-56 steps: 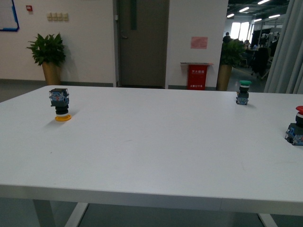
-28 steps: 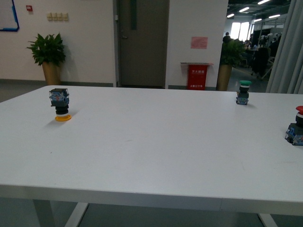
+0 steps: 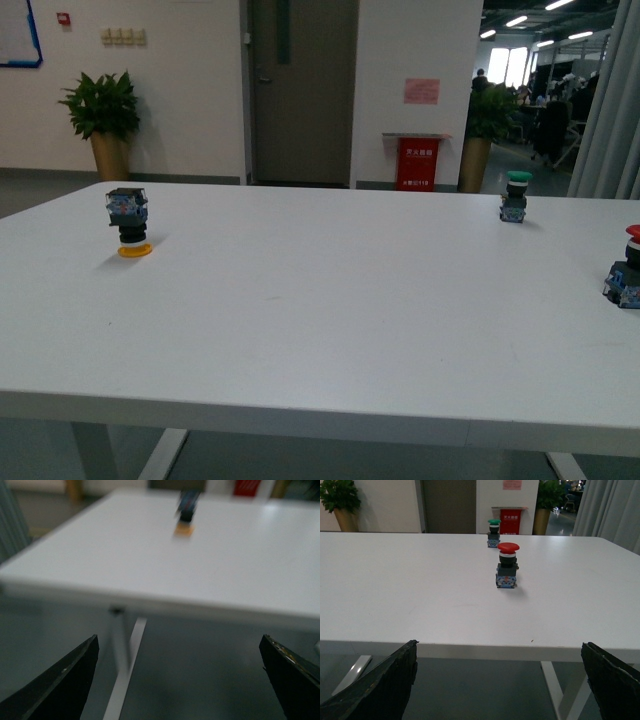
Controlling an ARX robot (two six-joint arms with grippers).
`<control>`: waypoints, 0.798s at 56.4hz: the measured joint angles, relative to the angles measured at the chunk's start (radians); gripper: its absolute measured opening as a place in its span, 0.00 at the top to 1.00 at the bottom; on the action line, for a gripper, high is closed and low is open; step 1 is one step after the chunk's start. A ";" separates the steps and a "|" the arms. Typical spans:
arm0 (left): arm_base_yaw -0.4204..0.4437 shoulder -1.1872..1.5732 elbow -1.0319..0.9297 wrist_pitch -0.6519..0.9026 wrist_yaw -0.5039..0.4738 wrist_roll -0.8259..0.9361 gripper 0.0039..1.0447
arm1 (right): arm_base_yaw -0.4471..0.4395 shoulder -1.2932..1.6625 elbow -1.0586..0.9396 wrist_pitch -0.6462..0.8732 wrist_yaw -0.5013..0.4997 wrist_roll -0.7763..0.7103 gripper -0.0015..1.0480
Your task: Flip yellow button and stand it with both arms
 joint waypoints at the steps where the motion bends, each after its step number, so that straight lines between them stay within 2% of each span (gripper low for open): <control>1: -0.035 0.039 0.023 -0.031 -0.052 -0.003 0.06 | 0.000 0.000 0.000 0.000 0.000 0.000 0.07; 3: -0.092 0.109 0.053 -0.031 -0.123 -0.004 0.06 | 0.000 0.000 0.000 0.000 0.000 0.000 0.07; 7: -0.100 0.226 0.109 0.091 -0.093 0.019 0.06 | 0.000 0.000 0.000 0.000 -0.001 0.000 0.07; 15: 0.022 0.460 0.229 0.368 0.008 0.087 0.06 | 0.000 0.000 0.000 0.000 0.000 0.000 0.07; 19: 0.112 0.688 0.352 0.540 0.084 0.132 0.06 | 0.000 0.000 0.000 0.000 0.000 0.000 0.07; 22: 0.151 0.846 0.452 0.603 0.116 0.163 0.06 | 0.000 0.000 0.000 0.000 0.000 0.000 0.07; 33: 0.190 1.241 0.752 0.585 0.150 0.183 0.06 | 0.000 0.000 0.000 0.000 0.000 0.000 0.07; 45: 0.178 1.582 1.131 0.403 0.181 0.132 0.06 | 0.000 0.000 0.000 0.000 0.000 0.000 0.07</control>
